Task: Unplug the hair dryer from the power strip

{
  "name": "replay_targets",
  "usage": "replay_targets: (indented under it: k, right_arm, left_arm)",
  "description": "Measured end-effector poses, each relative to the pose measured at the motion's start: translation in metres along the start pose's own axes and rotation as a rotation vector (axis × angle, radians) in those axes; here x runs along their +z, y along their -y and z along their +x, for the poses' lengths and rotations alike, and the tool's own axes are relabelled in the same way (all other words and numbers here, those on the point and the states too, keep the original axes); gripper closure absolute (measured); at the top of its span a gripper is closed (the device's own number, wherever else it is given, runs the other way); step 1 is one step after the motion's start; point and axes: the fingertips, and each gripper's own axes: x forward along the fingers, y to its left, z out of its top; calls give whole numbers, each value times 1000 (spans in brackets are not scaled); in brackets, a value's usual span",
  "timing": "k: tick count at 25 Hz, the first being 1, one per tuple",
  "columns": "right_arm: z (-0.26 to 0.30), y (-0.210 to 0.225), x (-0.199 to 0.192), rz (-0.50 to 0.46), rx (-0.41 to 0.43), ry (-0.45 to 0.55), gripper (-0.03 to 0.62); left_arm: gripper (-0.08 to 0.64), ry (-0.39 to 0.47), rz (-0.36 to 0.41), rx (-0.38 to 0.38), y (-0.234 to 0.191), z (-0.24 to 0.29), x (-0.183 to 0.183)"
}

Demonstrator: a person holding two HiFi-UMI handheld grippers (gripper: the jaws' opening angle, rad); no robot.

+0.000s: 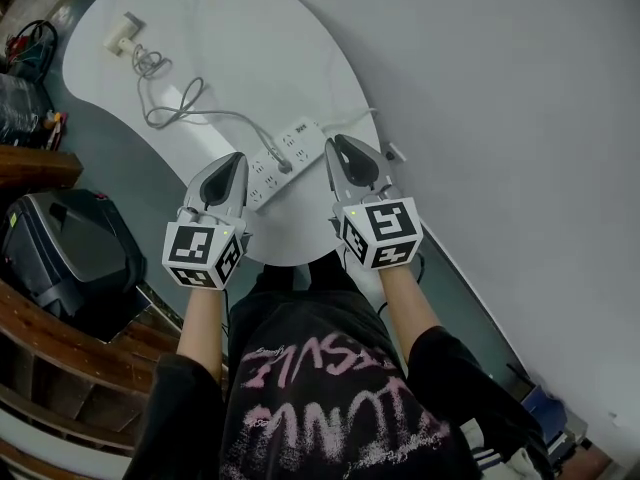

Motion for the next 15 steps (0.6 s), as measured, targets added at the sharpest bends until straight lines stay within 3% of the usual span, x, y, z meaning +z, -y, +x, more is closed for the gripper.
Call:
replay_targets:
  k: [15]
  right_arm:
    - [21, -3, -41, 26, 35, -87, 534]
  left_arm:
    - [559, -70, -39, 6, -4, 8, -40]
